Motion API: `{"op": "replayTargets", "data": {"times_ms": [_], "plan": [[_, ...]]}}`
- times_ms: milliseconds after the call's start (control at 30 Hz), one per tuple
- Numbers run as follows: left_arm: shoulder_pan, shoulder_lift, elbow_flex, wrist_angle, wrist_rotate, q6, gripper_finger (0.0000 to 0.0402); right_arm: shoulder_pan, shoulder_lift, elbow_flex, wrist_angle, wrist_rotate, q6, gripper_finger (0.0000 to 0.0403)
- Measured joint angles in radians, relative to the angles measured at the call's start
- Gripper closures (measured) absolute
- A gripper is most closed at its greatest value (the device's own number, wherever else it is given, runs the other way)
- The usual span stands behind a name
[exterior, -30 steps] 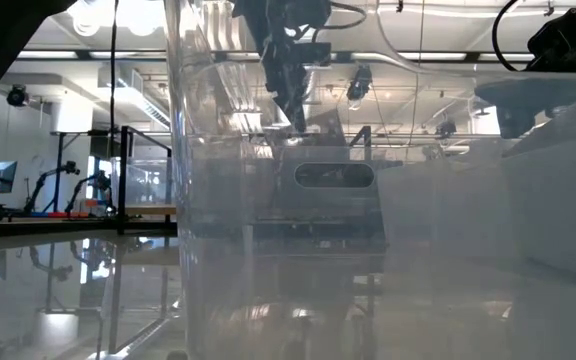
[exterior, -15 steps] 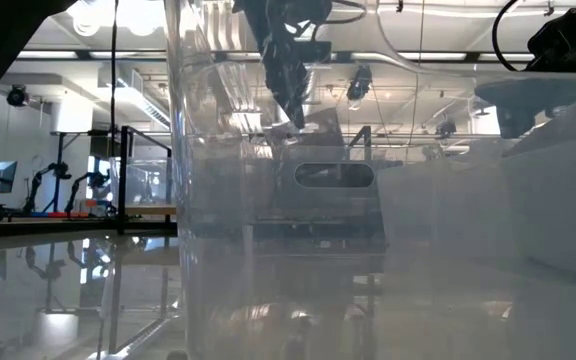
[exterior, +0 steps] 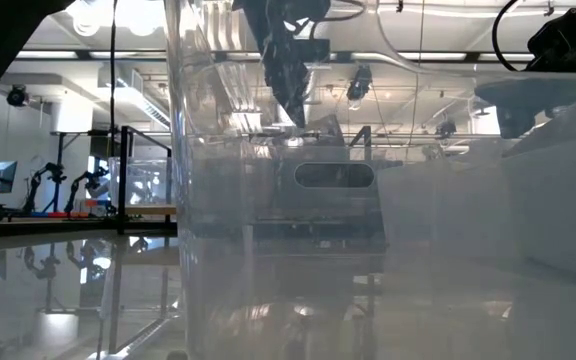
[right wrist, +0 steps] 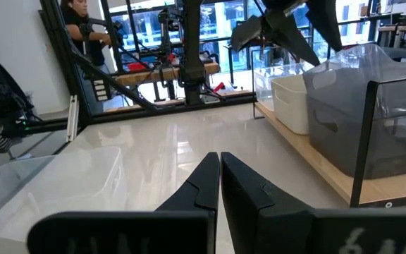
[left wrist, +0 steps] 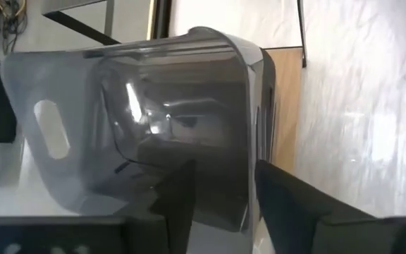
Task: Stack baskets on shelf by color
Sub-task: Stack the left black bin on top of the black bin on the shelf
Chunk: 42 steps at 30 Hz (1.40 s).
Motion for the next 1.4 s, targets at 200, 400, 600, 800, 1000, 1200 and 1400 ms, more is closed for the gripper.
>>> {"op": "replayTargets", "data": {"times_ms": [200,400,600,800,1000,1200,1400], "plan": [[-0.005,-0.022,-0.001,0.000,-0.002,-0.005,0.0245,0.000,0.000,0.000,0.000,0.000,0.000,0.0394],[-0.006,-0.016,-0.039,0.007,0.005,-0.002,0.0245,0.000,0.000,0.000,0.000,0.000,0.000,0.0394],[-0.006,-0.015,-0.107,0.072,0.009,0.002,0.0296,0.000,0.000,0.000,0.000,0.000,0.000,0.0394],[-0.002,-0.011,-0.111,0.073,0.034,0.051,0.0389,0.000,0.000,0.000,0.000,0.000,0.000,0.0394],[-0.001,-0.018,-0.049,0.045,0.039,0.077,0.0400,0.000,0.000,0.000,0.000,0.000,0.000,0.0394],[-0.001,-0.020,0.010,-0.030,0.039,0.081,0.0401,0.000,0.000,0.000,0.000,0.000,0.000,0.0394],[0.004,-0.015,0.055,-0.127,0.039,0.072,0.0401,0.000,0.000,0.000,0.000,0.000,0.000,0.0394]]}}
